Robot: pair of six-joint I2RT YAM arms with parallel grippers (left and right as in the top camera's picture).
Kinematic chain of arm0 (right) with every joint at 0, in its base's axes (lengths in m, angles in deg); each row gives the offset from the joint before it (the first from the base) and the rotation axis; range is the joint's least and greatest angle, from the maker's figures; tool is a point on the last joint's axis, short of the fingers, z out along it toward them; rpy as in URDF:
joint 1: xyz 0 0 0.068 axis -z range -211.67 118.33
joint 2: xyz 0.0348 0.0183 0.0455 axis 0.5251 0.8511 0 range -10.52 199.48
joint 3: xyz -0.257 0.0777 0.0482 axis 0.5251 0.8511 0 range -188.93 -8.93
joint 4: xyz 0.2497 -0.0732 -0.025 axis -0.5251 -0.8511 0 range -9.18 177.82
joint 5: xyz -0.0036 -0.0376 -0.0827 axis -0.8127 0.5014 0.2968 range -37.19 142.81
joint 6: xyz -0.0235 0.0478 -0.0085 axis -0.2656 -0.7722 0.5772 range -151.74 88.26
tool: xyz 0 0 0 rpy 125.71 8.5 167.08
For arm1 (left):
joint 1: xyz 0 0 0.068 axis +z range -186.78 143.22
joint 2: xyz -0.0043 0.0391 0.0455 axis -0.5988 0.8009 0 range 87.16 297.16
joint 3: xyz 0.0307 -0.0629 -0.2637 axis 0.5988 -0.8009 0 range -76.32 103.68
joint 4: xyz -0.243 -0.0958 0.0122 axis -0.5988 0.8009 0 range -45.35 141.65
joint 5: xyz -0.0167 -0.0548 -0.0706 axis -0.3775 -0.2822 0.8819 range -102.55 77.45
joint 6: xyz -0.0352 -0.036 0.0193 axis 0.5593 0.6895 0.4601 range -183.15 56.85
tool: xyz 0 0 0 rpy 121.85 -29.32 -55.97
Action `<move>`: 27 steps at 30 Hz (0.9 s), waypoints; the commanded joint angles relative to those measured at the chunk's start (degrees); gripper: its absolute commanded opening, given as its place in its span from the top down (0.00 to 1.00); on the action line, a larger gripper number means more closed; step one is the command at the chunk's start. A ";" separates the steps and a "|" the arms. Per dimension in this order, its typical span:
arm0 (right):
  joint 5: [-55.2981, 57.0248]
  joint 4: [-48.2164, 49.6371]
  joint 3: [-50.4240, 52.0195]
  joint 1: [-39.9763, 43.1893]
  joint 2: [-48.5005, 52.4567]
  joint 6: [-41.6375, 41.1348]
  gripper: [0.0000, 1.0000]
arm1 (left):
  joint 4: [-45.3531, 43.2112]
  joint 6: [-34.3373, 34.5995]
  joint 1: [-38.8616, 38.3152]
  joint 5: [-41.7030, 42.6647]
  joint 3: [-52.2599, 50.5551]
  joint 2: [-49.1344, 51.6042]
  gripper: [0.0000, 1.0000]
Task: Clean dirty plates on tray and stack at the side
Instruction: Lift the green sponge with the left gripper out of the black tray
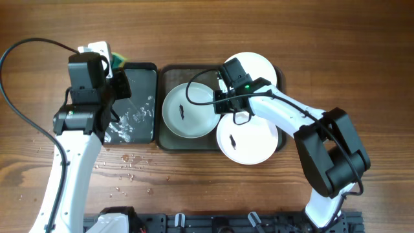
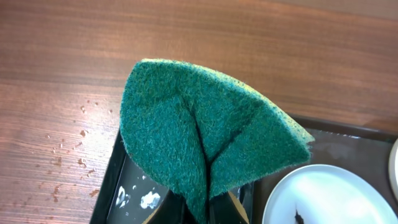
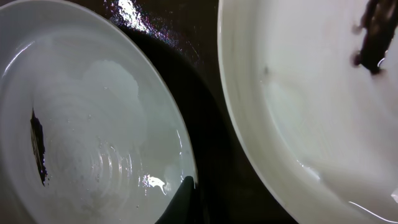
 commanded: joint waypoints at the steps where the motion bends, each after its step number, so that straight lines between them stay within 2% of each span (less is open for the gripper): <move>1: -0.28 0.31 0.55 0.13 -1.03 -0.61 0.95 | -0.35 -0.28 0.31 -0.33 0.90 2.08 0.96; 7: -0.26 0.44 0.55 0.13 -1.03 -0.61 0.90 | 0.52 0.42 0.31 2.36 0.90 6.38 0.96; 16: -0.26 0.48 0.55 0.13 -1.03 -0.63 0.91 | 2.05 13.44 0.35 2.78 0.87 15.58 0.96; 21: -0.28 0.50 0.55 0.13 -1.03 -0.81 0.89 | 1.79 13.49 0.48 9.55 0.90 17.31 0.96; 27: -0.26 0.59 0.55 0.09 -1.03 -0.79 0.84 | 1.79 11.26 0.66 9.09 0.90 17.31 0.96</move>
